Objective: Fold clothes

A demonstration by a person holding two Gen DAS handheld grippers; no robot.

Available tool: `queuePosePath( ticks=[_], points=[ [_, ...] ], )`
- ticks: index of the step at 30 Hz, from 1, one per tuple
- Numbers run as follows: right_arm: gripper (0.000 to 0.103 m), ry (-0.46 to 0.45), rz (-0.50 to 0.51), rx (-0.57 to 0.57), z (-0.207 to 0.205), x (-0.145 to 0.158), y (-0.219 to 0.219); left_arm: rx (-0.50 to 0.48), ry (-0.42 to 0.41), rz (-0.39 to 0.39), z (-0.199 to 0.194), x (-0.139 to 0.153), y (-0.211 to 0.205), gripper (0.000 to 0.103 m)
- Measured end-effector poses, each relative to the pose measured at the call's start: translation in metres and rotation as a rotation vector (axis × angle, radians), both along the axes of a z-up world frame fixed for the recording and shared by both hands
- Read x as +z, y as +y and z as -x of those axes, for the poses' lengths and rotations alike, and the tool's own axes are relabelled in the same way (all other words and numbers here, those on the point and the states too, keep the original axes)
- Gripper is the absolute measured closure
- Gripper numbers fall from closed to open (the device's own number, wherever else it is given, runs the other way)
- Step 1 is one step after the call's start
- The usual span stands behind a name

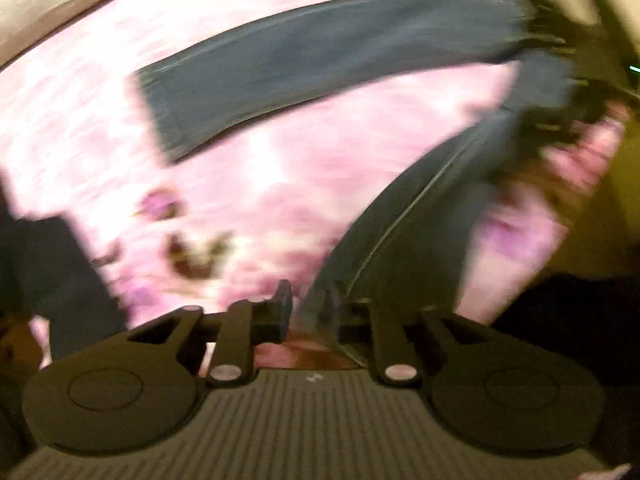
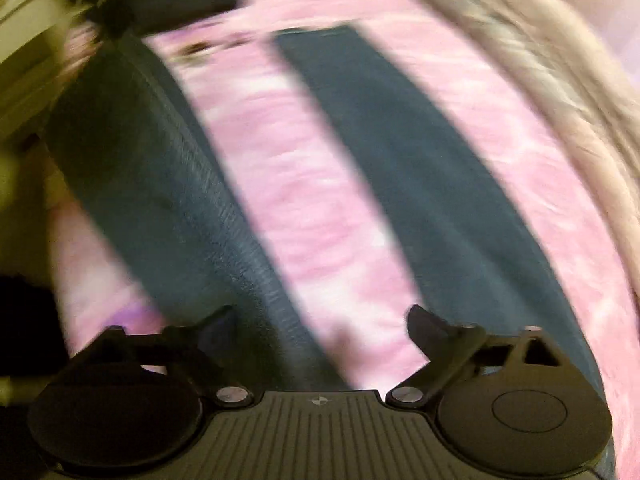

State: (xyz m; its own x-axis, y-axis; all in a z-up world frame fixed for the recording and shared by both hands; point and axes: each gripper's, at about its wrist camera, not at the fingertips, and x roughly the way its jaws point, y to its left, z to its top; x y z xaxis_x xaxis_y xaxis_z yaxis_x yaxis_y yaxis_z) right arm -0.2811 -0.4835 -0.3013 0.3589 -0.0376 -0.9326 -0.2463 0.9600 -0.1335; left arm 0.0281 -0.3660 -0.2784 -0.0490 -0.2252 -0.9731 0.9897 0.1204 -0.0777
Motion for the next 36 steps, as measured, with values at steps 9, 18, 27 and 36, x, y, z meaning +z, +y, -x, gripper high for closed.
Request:
queuePosePath(
  ticks=[9, 18, 27, 36],
  points=[
    [0.007, -0.001, -0.09, -0.577, 0.057, -0.01, -0.027, -0.125, -0.054, 0.065, 0.038, -0.048, 0.027, 0.06],
    [0.007, -0.08, -0.161, -1.151, 0.124, 0.01, -0.068, -0.878, -0.263, 0.07, 0.135, -0.091, 0.038, 0.102],
    [0.007, -0.157, -0.16, -1.577, 0.207, 0.024, -0.112, -0.827, 0.054, -0.171, 0.104, -0.052, 0.068, 0.1],
    [0.007, -0.23, -0.152, -1.724, 0.282, 0.039, -0.133, -0.707, -0.064, -0.093, 0.086, -0.032, -0.006, 0.084]
  ],
)
